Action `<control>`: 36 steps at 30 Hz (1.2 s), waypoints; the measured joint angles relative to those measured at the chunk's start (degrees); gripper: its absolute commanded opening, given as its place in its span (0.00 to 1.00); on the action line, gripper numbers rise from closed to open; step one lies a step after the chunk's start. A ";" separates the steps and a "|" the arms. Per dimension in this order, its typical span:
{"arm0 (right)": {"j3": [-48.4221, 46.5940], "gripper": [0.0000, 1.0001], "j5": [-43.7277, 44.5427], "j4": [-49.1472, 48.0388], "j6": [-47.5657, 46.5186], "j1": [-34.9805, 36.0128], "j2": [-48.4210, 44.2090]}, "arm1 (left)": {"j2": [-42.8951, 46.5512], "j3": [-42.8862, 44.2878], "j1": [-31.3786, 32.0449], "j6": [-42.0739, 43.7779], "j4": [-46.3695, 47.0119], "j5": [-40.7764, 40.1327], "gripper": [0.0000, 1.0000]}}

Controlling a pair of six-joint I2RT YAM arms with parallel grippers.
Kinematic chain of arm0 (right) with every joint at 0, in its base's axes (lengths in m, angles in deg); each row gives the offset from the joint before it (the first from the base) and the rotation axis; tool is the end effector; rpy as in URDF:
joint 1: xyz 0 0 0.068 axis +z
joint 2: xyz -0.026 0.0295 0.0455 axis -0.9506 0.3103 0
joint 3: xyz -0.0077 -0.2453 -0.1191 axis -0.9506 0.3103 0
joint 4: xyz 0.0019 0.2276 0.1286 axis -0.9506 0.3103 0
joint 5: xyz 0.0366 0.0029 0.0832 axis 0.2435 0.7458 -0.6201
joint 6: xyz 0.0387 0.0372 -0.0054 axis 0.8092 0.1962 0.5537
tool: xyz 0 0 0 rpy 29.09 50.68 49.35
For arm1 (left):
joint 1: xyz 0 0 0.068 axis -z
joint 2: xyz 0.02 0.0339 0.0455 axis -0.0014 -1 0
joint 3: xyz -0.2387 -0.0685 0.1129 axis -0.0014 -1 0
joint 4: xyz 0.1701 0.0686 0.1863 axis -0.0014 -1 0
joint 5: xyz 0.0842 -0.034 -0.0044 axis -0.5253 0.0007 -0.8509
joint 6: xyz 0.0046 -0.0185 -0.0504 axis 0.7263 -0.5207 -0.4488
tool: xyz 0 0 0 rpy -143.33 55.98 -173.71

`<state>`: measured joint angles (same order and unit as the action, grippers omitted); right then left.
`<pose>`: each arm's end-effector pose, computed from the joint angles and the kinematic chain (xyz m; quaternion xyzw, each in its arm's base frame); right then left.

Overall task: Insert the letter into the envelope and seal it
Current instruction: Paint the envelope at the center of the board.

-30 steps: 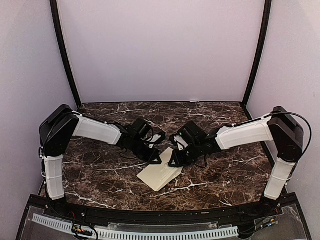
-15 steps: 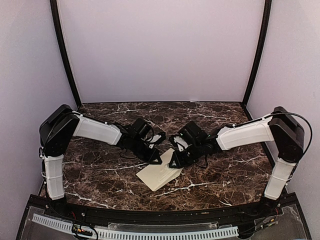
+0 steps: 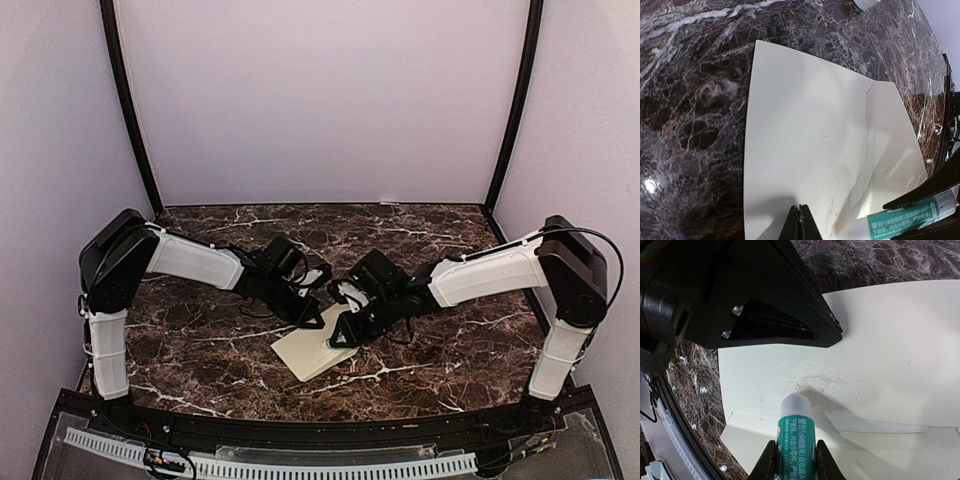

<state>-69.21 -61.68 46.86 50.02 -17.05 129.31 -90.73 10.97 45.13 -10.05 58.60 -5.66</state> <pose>0.1979 0.2989 0.1583 -0.2465 0.9128 0.3006 0.1254 0.2805 -0.3043 0.1319 0.3151 0.8717 -0.3367 0.1655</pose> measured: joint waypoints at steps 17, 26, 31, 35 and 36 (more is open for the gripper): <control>-0.20 0.05 0.61 -0.92 2.67 0.92 0.72 | 0.00 0.00 0.00 0.00 0.00 0.04 0.00; -0.50 0.04 2.89 -0.46 3.48 0.55 0.72 | -0.02 0.02 0.00 0.02 0.00 0.09 0.00; -0.50 0.04 3.67 -0.28 3.43 -0.42 0.61 | -0.02 0.02 0.00 0.02 0.00 0.09 0.00; -0.48 0.04 4.68 0.07 3.37 -1.90 0.35 | -0.04 0.02 0.00 0.02 0.02 0.09 0.00; -0.44 0.04 4.83 0.13 3.32 -2.23 0.33 | -0.04 0.04 0.00 0.02 0.02 0.09 0.00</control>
<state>-69.64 -56.85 46.99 53.34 -19.28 129.64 -90.77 11.01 45.13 -10.03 58.63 -5.57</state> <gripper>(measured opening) 0.198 0.004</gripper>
